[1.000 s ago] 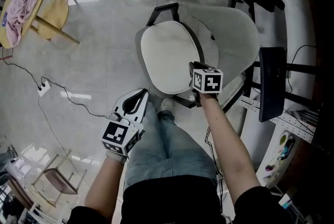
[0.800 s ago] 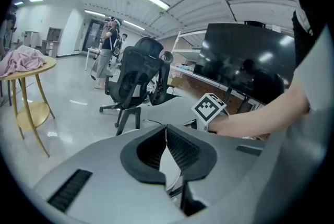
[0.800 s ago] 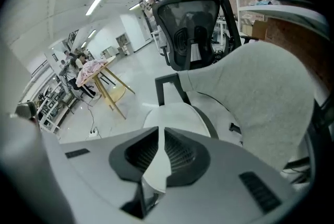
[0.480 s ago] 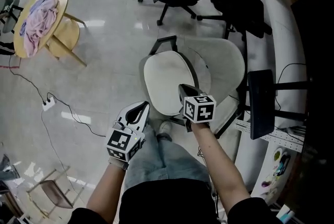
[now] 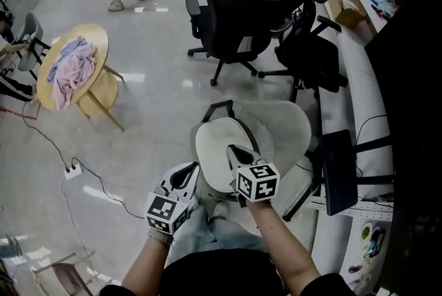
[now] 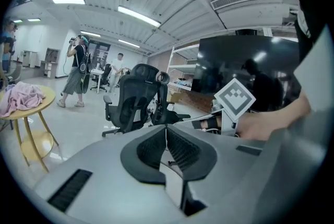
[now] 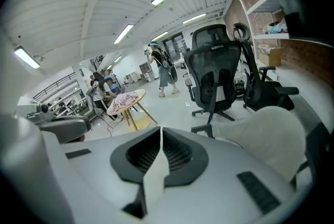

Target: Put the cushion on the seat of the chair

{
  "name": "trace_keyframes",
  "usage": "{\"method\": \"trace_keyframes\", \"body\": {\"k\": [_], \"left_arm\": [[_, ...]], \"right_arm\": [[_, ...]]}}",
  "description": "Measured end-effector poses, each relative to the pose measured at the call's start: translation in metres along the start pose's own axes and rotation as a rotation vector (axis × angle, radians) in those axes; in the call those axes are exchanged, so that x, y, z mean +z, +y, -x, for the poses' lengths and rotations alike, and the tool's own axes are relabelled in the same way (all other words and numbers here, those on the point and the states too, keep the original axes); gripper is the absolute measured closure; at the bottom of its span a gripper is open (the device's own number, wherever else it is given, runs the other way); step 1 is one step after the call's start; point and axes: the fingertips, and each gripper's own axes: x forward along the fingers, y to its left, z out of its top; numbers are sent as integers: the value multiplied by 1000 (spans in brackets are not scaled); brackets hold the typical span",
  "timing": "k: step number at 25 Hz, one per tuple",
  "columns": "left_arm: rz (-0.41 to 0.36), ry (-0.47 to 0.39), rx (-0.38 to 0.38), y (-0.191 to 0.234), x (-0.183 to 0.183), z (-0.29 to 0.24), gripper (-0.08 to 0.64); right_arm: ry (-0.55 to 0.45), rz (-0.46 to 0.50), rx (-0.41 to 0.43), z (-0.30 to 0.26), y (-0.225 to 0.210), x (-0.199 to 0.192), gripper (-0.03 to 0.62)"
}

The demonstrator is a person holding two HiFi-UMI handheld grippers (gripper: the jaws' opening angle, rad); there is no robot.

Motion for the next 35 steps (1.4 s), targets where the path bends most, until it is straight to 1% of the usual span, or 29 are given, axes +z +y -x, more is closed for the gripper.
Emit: {"method": "trace_keyframes", "body": {"k": [8, 14, 21, 28, 35], "left_arm": [[-47, -71, 7, 3, 56, 15, 548], [-60, -121, 30, 9, 91, 39, 548], [-86, -167, 50, 6, 123, 67, 549], [-120, -219, 84, 8, 151, 91, 549], [-146, -284, 137, 22, 182, 117, 549]], "right_arm": [[-157, 52, 77, 30, 43, 68, 575], [-256, 71, 133, 54, 73, 103, 581], [-335, 92, 197, 78, 107, 135, 581], [-397, 140, 276, 97, 145, 163, 583], [-441, 188, 333, 109, 167, 184, 583]]}}
